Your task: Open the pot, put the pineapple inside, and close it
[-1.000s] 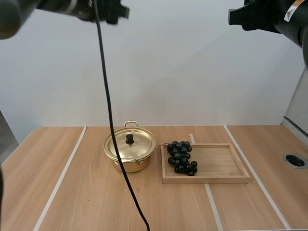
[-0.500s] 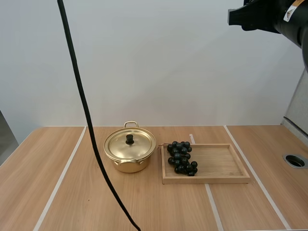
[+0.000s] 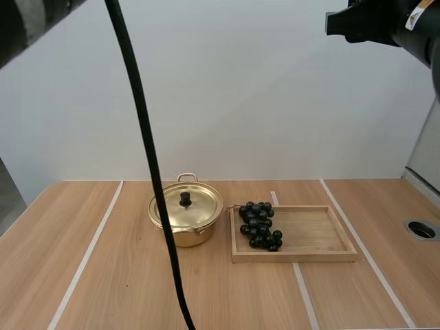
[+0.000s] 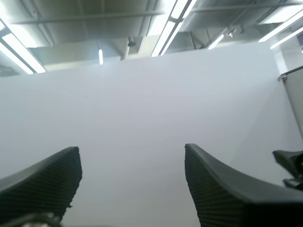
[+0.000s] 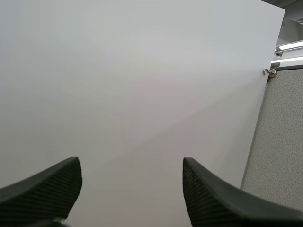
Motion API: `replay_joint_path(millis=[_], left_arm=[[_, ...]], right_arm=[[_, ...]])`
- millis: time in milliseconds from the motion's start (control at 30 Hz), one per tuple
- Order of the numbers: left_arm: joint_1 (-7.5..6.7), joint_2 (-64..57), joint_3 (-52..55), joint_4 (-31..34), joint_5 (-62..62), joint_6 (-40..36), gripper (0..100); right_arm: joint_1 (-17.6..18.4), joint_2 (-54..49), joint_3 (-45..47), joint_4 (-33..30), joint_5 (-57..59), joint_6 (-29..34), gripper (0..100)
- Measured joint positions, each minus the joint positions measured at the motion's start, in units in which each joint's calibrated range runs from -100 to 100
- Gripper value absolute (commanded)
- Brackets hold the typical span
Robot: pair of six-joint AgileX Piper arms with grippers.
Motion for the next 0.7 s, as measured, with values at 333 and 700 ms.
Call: replay_joint_path(millis=[333,700], left_arm=[[-4.93,-2.01,0.14,5.93,-22.76,-5.23,100],[-15.88,-6.05,9.71,31.04,-42.13,-9.93,100]], right_arm=[[0.0,0.0,0.0,-2.89,0.0,-0.19,100],[-1.27,-4.09,0.0,1.93,10.1,0.11,100]])
